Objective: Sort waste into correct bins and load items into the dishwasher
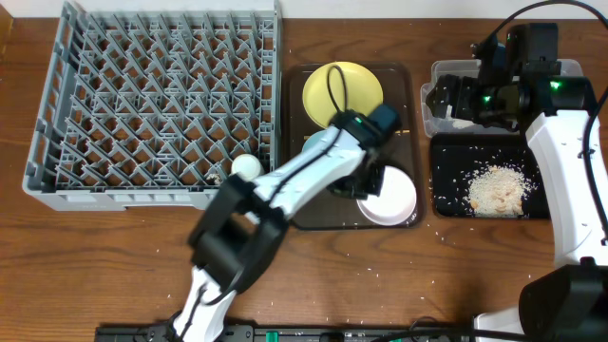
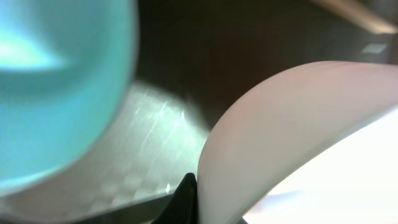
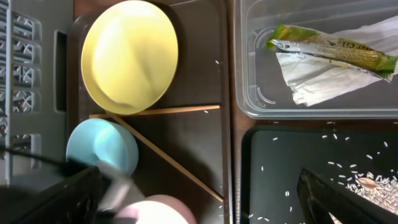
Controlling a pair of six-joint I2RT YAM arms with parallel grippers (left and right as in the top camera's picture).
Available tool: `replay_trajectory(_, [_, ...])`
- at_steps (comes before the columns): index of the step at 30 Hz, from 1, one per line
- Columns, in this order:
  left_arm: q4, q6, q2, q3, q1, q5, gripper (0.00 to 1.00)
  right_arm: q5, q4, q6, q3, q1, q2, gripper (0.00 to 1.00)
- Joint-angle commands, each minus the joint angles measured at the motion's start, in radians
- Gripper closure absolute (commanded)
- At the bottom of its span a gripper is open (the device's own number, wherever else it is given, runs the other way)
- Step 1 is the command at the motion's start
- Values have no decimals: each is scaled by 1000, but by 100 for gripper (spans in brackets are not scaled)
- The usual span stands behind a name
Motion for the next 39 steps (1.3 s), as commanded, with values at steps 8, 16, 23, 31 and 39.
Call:
replay_trajectory(8, [-33,114,-299,6,224,-263,92,3,-1,-8,3,-11,-21,2])
replay_trajectory(16, [32,114,-306,5,360,-934,93,3,-1,-8,3,-10,-21,2])
replay_trajectory(23, [137,84,-270,-31,350,-1354,94,3,-1,-8,3,-6,-21,2])
replay_trajectory(31, [167,-42,-215,-130,350,-1545,93,3,0,-8,3,-6,-21,1])
replay_trajectory(39, [258,-56,-173,-211,322,-1544,93,3,-1,-8,3,-6,-21,1])
